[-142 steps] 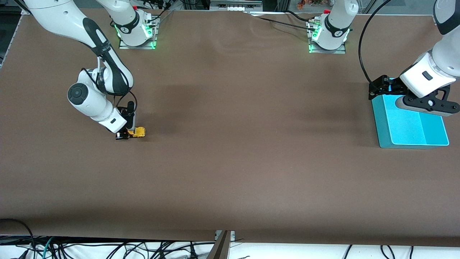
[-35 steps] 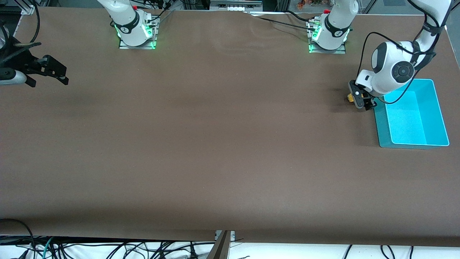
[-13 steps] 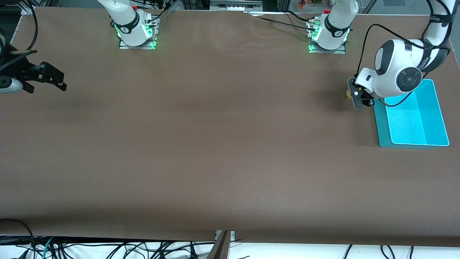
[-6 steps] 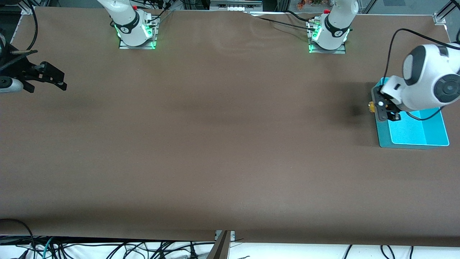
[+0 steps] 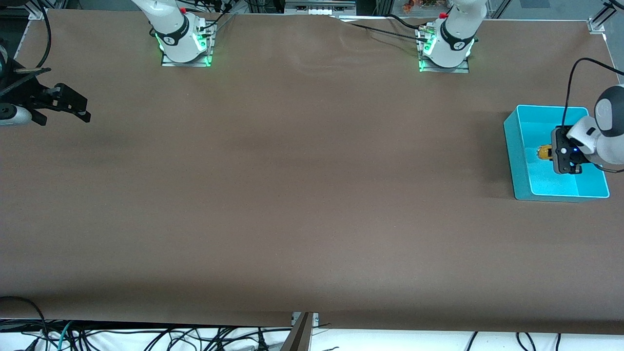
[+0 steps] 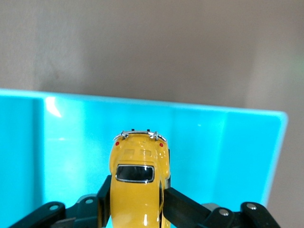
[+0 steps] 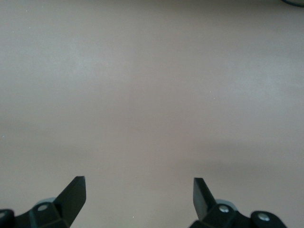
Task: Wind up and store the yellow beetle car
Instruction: 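Lift the car and lower it into the cyan box with the left gripper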
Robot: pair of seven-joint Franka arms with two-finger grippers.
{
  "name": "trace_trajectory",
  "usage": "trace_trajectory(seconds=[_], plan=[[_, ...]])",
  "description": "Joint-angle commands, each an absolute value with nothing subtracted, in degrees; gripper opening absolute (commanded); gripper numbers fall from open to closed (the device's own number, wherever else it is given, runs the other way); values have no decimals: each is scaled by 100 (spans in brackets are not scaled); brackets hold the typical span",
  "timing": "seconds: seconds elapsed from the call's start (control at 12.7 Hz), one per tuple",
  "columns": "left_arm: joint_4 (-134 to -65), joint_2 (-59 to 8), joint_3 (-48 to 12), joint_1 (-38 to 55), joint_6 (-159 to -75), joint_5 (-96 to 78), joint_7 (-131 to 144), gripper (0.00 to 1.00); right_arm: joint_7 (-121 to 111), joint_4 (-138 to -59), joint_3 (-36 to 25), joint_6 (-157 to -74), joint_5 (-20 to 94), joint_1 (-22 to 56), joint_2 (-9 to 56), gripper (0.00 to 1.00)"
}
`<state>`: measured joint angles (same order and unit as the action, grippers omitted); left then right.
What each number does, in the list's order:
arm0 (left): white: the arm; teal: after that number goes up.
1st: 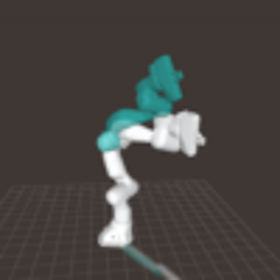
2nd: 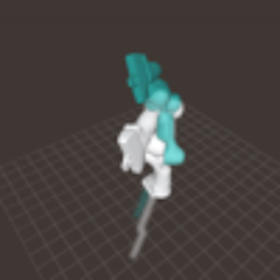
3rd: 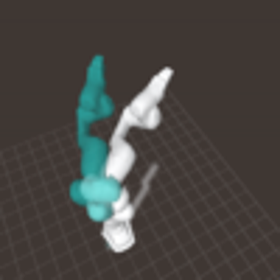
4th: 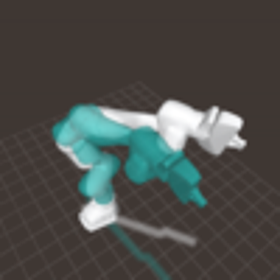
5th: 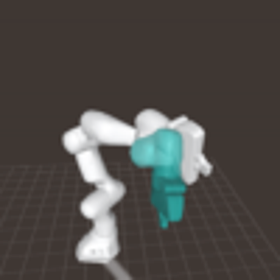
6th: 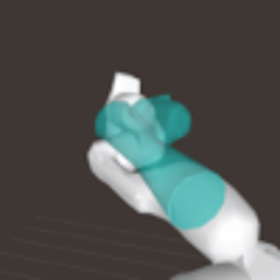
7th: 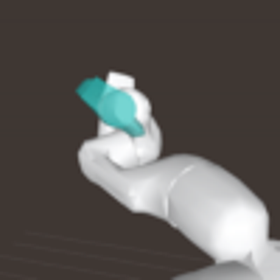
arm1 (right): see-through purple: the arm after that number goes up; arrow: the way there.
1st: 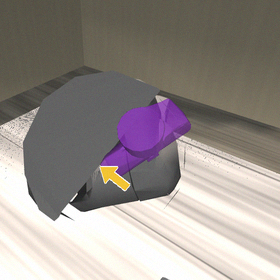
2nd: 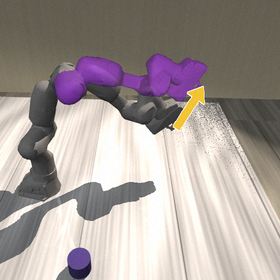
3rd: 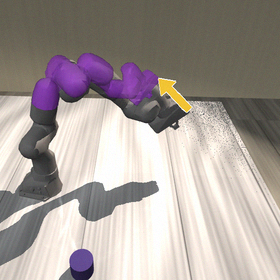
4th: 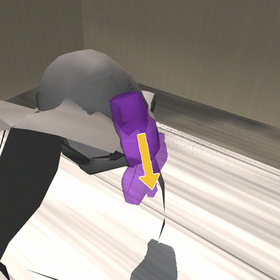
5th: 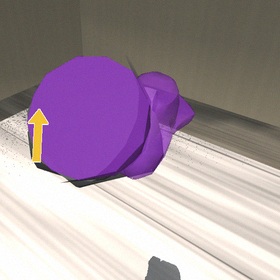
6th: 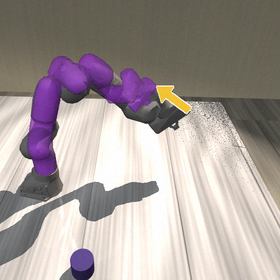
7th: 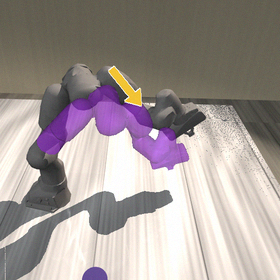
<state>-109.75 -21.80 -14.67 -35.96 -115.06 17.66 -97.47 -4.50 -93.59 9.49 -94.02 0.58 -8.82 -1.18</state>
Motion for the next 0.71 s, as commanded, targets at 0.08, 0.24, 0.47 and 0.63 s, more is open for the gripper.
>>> trace_trajectory(seconds=[0.08, 0.24, 0.47, 0.63], plan=[[-10793, -2908, -1556, -4033, -12162, 1890, -10274, 17, -422, -9185, 932, -9255, 114, -870, -62, 100], [-10811, -3276, -1547, -4253, -12767, 1890, -10685, 17, -422, -9185, 932, -9255, 123, -870, -62, 100], [-10819, -3384, -1556, -4351, -12885, 1890, -10802, 99, -422, -9193, 932, -9246, 114, -861, -62, 100], [-10784, -3340, -1573, -4324, -12754, 1881, -10802, 100, -422, -9193, 923, -9193, 114, -870, -62, 100]])
